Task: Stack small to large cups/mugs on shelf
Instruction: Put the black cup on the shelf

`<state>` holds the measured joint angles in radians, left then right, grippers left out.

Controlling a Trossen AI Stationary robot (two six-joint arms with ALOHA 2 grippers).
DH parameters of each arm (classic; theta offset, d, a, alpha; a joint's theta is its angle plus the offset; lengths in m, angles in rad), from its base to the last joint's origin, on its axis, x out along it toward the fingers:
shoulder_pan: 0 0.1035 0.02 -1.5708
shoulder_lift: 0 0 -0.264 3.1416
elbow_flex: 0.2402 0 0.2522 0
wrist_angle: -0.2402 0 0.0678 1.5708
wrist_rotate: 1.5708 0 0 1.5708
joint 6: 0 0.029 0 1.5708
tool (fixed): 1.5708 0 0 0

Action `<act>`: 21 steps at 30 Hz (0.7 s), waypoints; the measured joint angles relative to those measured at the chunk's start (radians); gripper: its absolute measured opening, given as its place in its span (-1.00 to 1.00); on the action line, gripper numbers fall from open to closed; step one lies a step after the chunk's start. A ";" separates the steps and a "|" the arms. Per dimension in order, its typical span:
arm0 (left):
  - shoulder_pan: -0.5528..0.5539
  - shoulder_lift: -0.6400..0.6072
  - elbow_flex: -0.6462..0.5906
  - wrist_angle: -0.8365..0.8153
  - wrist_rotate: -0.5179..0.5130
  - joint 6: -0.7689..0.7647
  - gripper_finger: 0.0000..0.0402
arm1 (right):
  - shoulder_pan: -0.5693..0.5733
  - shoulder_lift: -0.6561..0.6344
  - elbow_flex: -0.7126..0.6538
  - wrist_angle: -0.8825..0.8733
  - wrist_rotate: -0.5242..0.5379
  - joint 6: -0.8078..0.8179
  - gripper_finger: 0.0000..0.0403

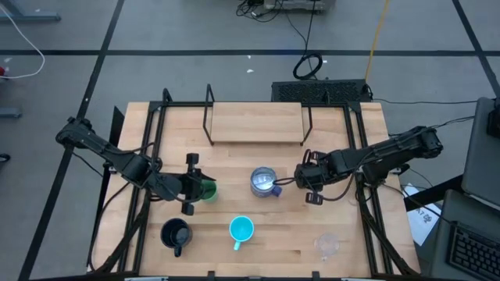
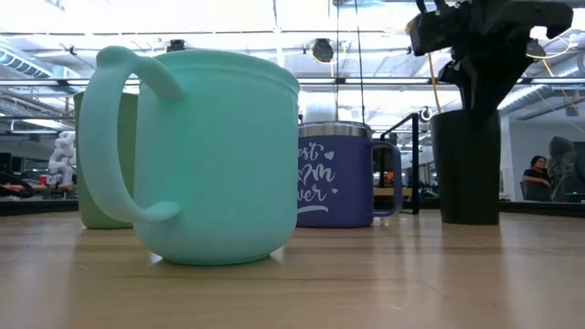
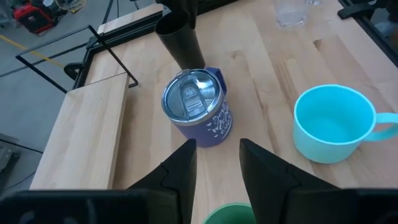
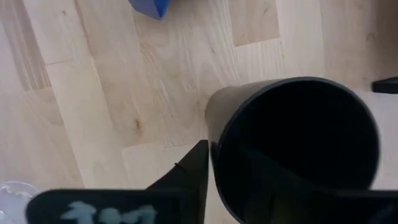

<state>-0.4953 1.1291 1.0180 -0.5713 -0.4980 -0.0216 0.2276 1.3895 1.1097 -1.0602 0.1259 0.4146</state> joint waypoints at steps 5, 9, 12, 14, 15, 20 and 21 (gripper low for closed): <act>0.000 0.000 0.000 0.000 0.000 0.000 -0.38 | 0.000 0.000 -0.003 0.003 -0.001 0.010 -0.94; 0.000 0.000 0.000 0.000 -0.001 0.010 -0.38 | -0.001 -0.009 0.002 0.006 -0.001 0.020 -0.96; 0.004 0.000 -0.018 0.007 -0.002 0.015 -0.38 | -0.004 -0.007 0.038 0.008 -0.001 0.024 -0.98; 0.012 0.001 -0.039 0.020 -0.003 0.016 -0.38 | -0.004 -0.008 0.079 0.009 -0.001 0.026 -0.98; 0.015 0.001 -0.051 0.037 -0.007 0.016 -0.38 | -0.004 -0.008 0.100 0.010 -0.001 0.027 -0.98; 0.025 0.001 -0.094 0.113 -0.011 0.020 -0.38 | -0.012 -0.008 0.235 -0.009 0.001 0.041 -0.99; 0.025 0.001 -0.099 0.129 -0.011 0.025 -0.38 | -0.017 -0.007 0.261 -0.018 0.004 0.041 -0.99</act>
<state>-0.4706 1.1301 0.9189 -0.4423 -0.5087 0.0031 0.2103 1.3830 1.3702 -1.0783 0.1304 0.4555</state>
